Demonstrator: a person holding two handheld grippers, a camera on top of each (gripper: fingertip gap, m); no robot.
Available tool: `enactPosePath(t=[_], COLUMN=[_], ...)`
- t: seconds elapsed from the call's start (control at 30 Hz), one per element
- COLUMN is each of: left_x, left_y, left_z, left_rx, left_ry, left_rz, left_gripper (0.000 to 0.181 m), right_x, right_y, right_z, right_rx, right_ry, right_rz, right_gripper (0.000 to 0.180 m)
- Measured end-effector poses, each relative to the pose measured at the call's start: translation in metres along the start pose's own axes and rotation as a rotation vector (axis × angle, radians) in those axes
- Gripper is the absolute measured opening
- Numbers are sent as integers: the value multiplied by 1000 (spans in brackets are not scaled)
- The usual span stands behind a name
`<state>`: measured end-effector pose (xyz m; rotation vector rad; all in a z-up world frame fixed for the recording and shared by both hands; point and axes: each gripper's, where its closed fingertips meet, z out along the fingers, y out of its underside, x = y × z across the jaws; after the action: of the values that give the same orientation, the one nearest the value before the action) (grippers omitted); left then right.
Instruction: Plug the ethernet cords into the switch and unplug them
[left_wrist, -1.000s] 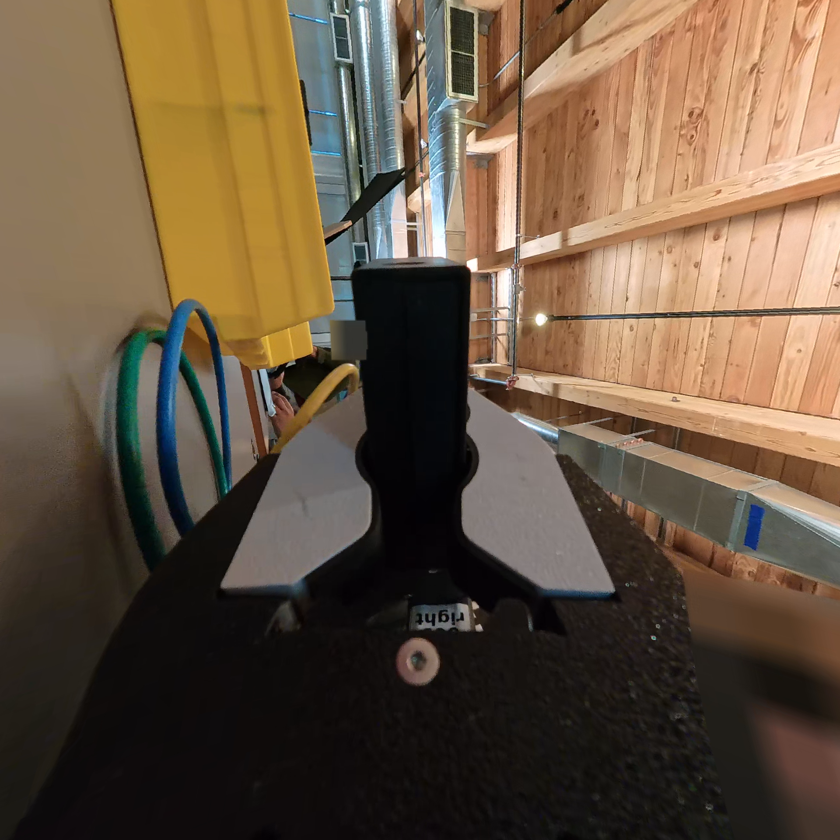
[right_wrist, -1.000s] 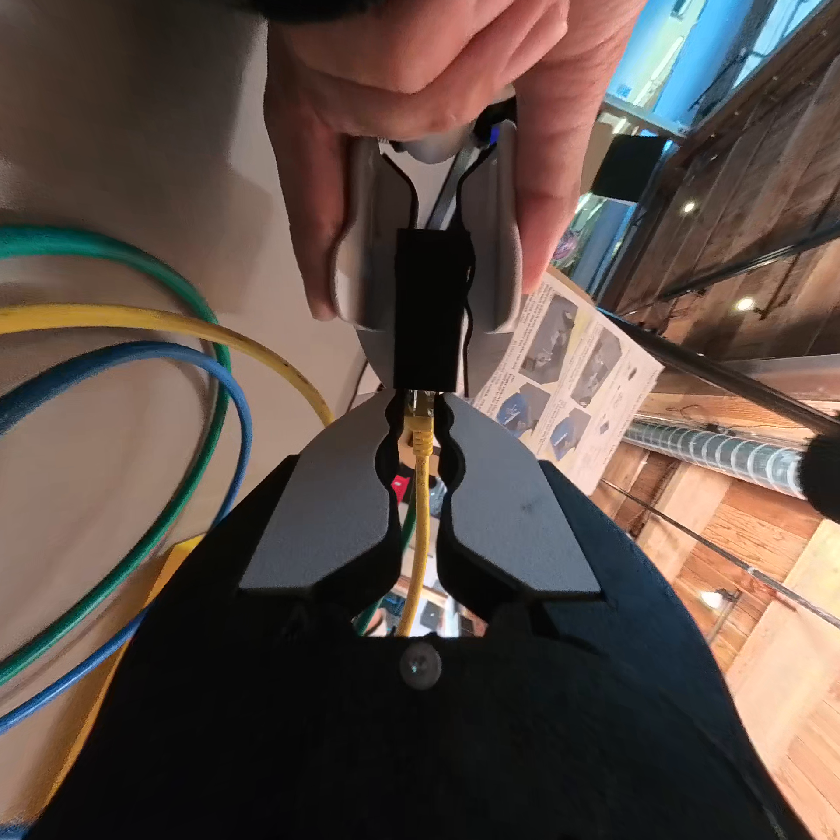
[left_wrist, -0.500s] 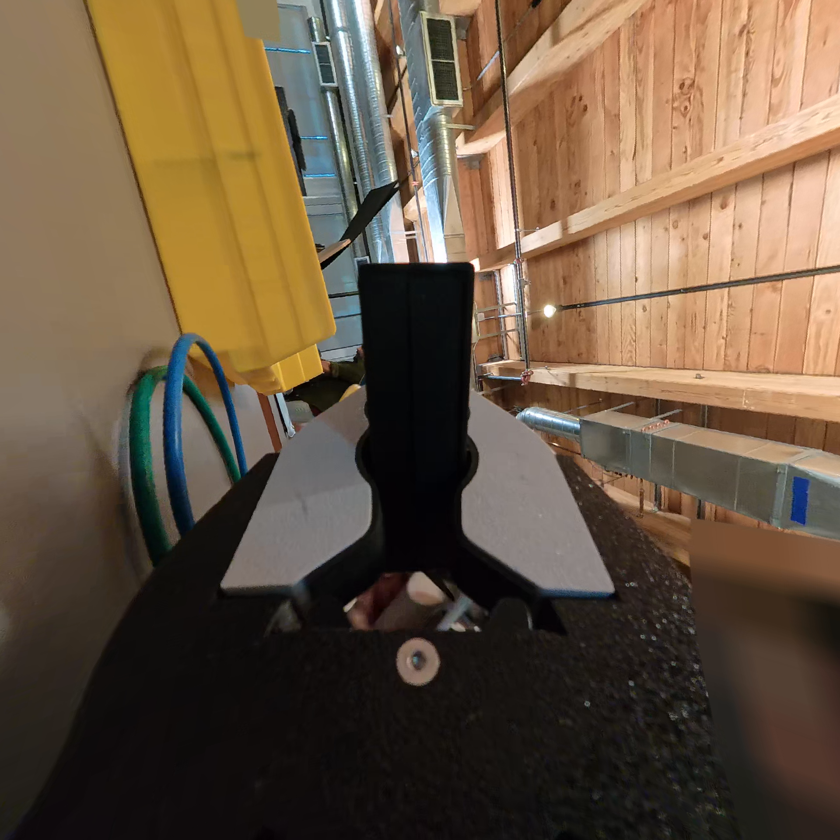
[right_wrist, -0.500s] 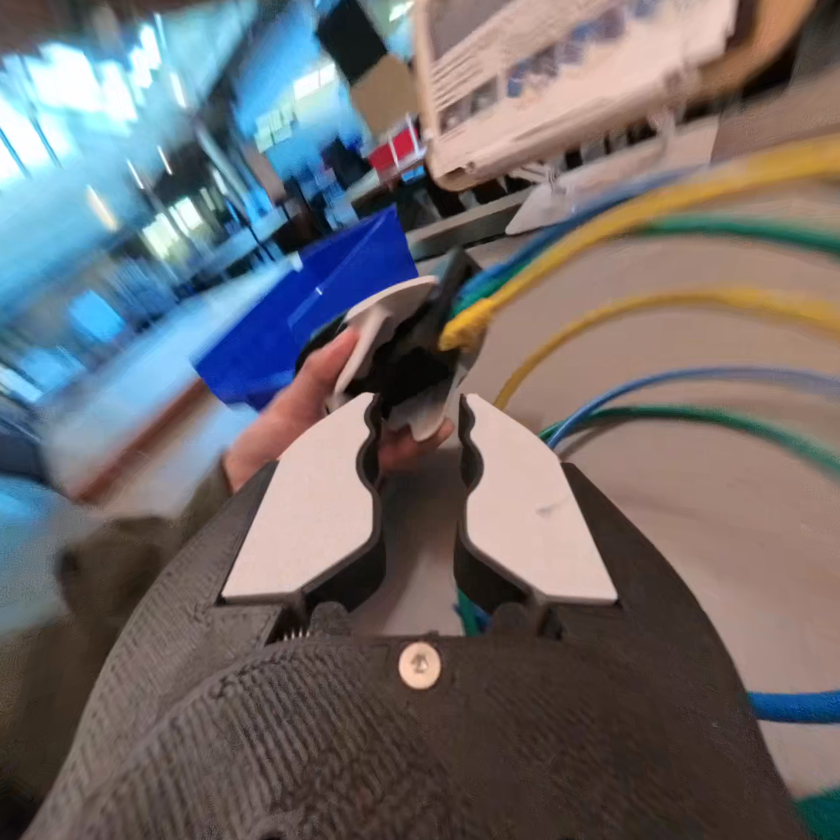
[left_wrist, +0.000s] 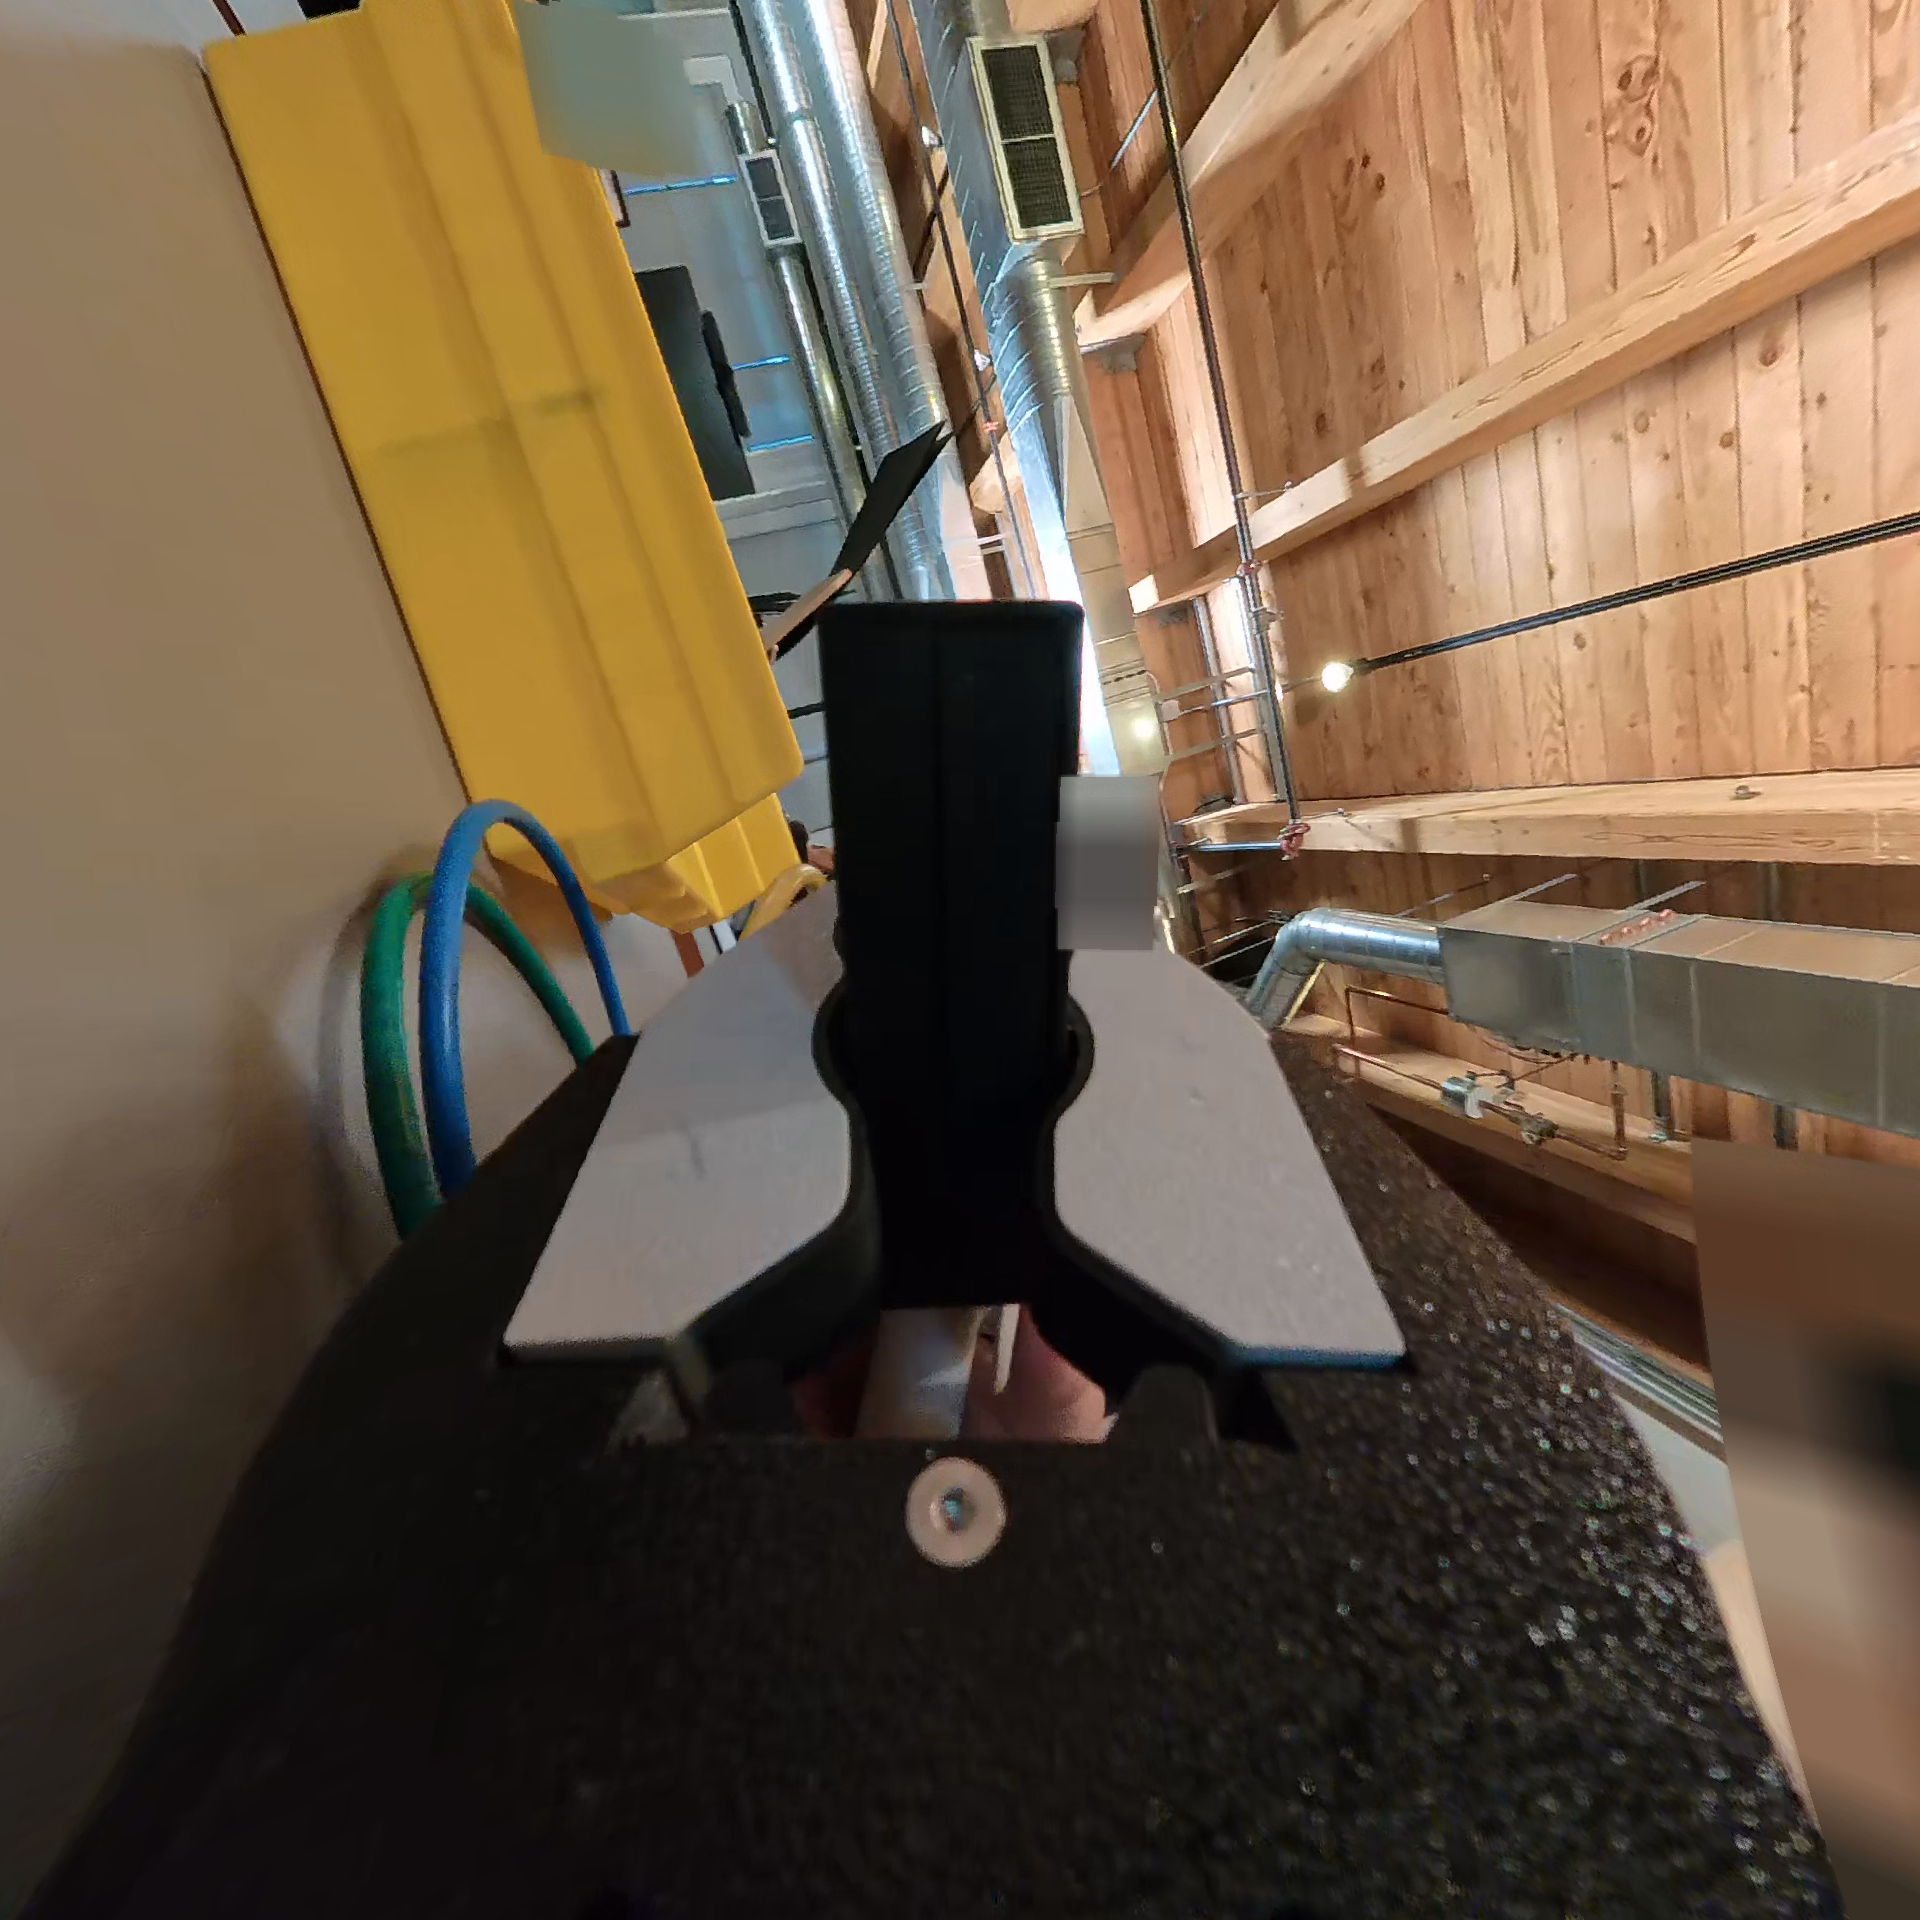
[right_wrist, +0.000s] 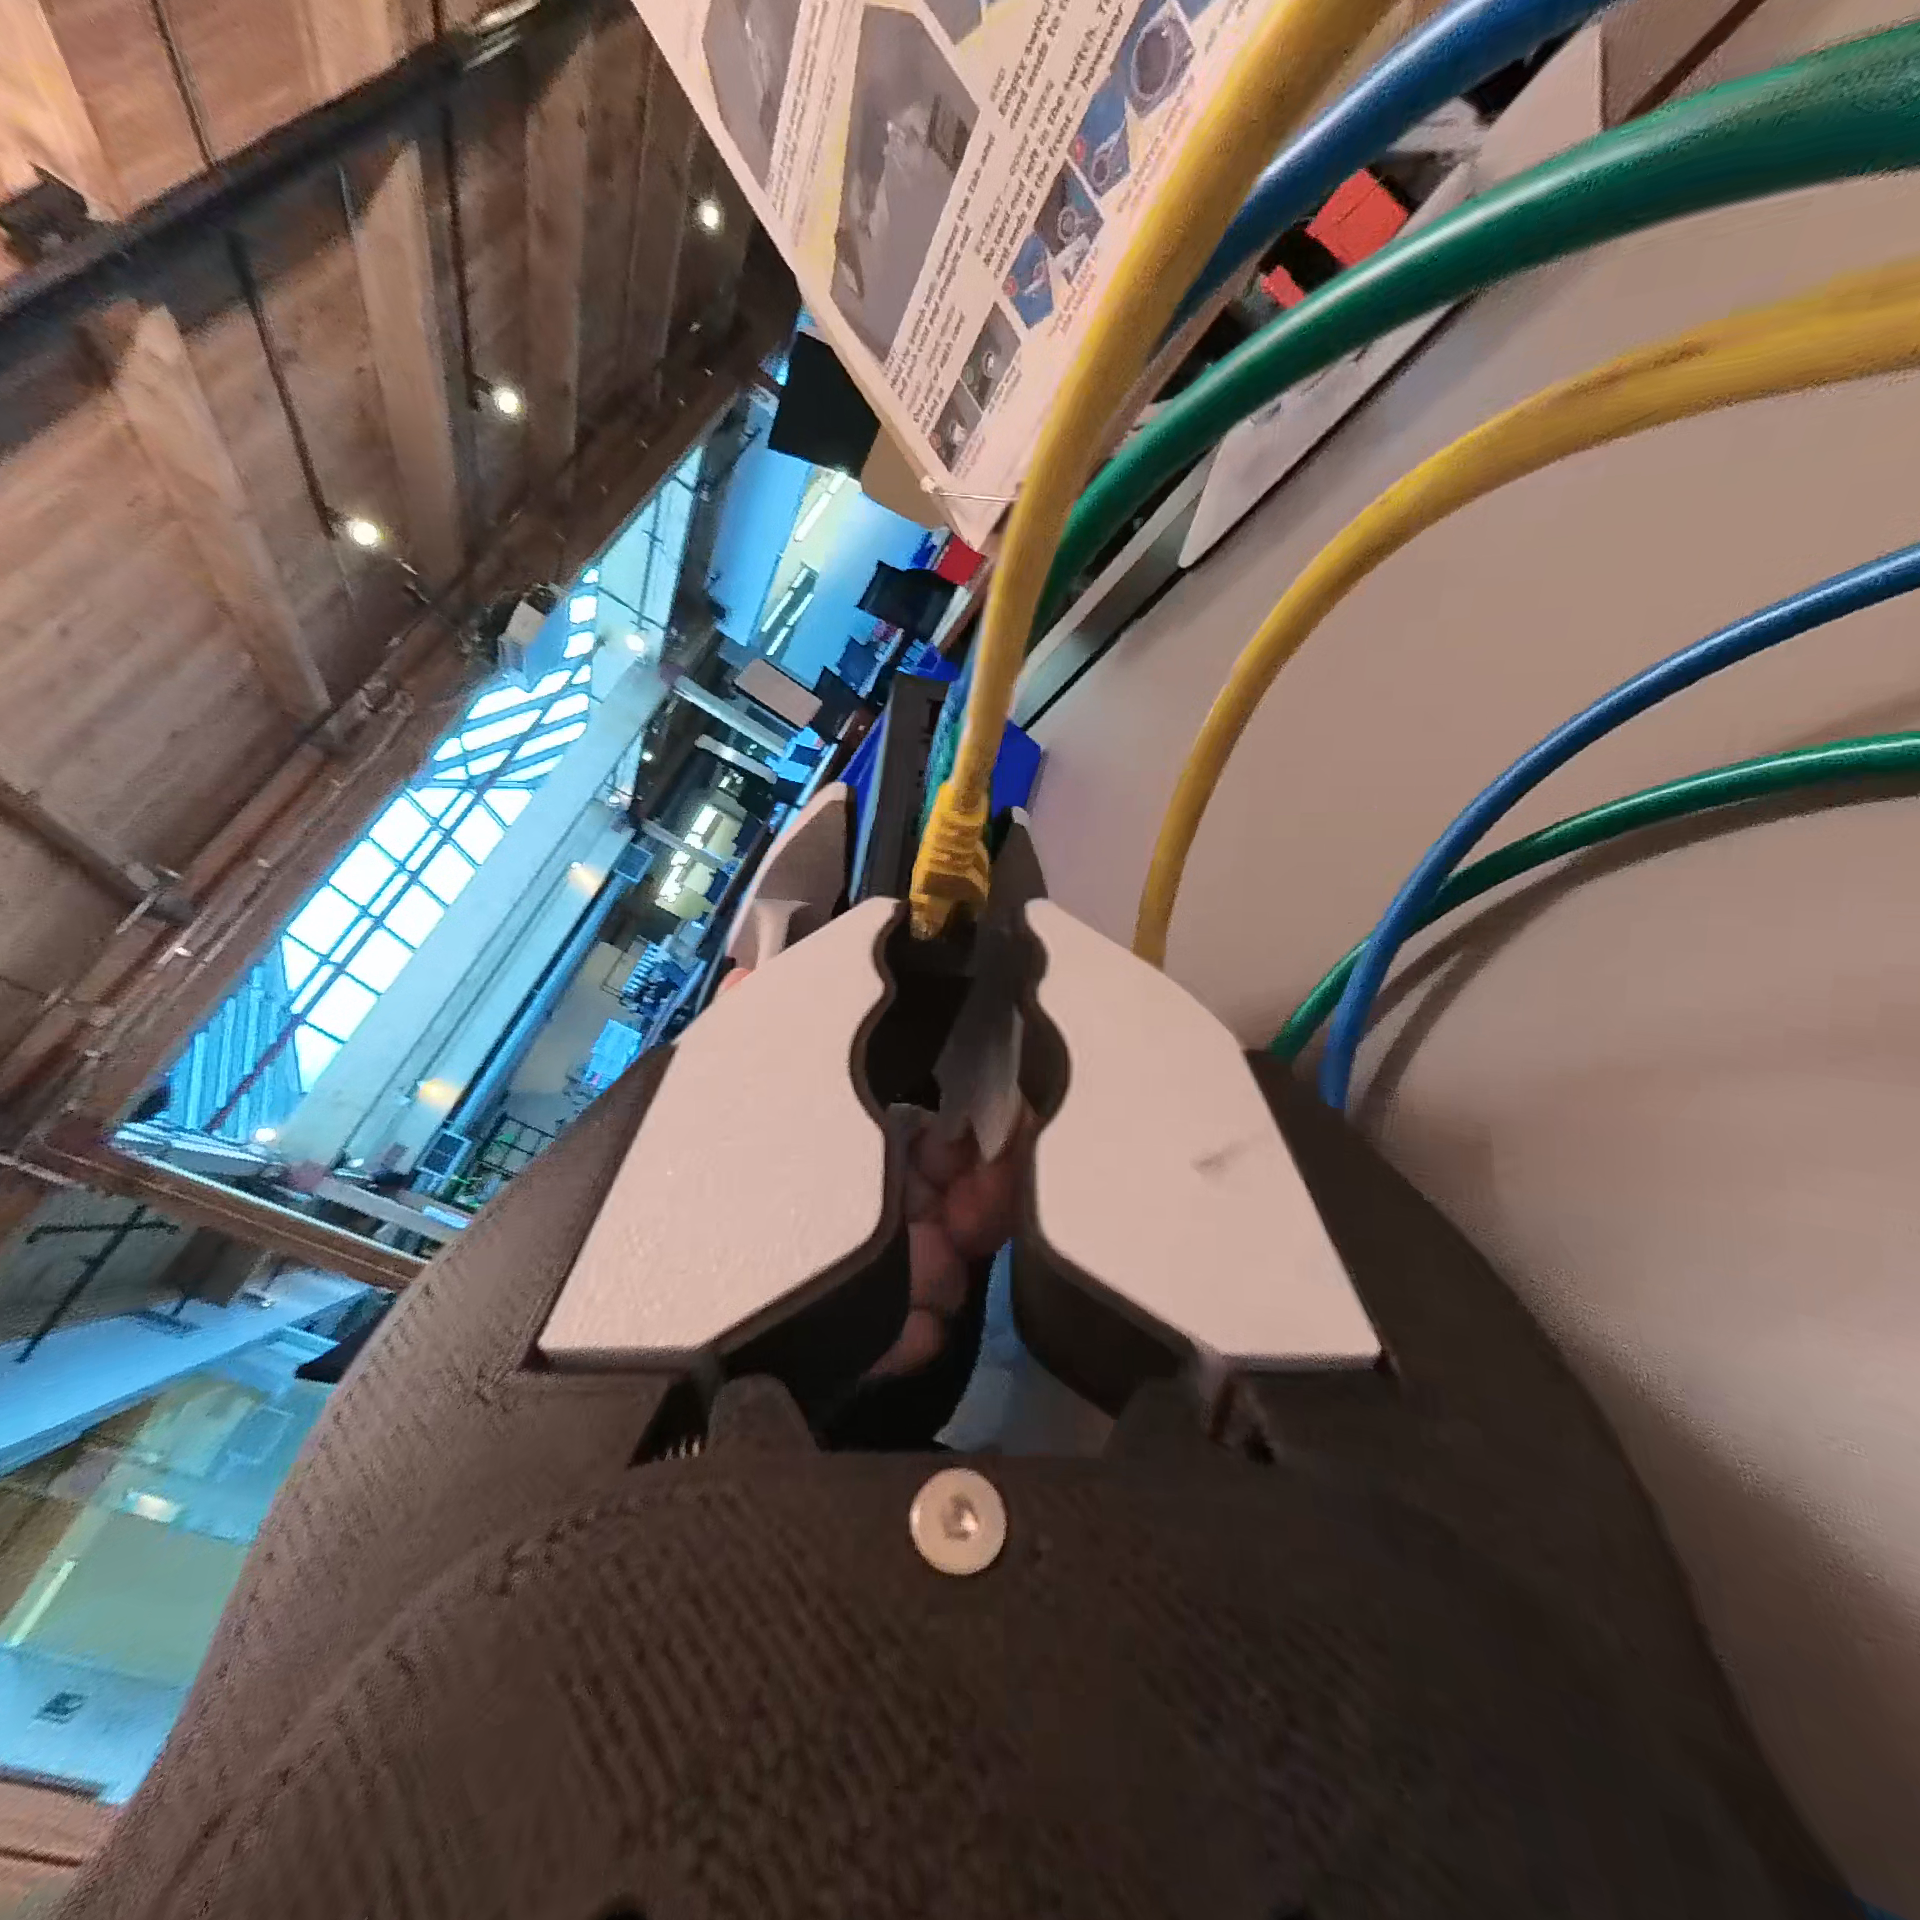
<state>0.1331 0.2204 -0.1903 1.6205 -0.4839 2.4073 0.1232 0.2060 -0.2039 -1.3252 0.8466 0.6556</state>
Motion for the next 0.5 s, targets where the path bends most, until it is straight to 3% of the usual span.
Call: enactPosePath(t=[0.5], left_x=[0], left_y=[1], left_z=[1], left_rx=[12], left_ry=[-31], left_rz=[110], left_gripper=[30], right_x=[-1], right_y=[-1], right_z=[6], right_rx=[84], right_ry=[-13], right_rz=[64], right_gripper=[14])
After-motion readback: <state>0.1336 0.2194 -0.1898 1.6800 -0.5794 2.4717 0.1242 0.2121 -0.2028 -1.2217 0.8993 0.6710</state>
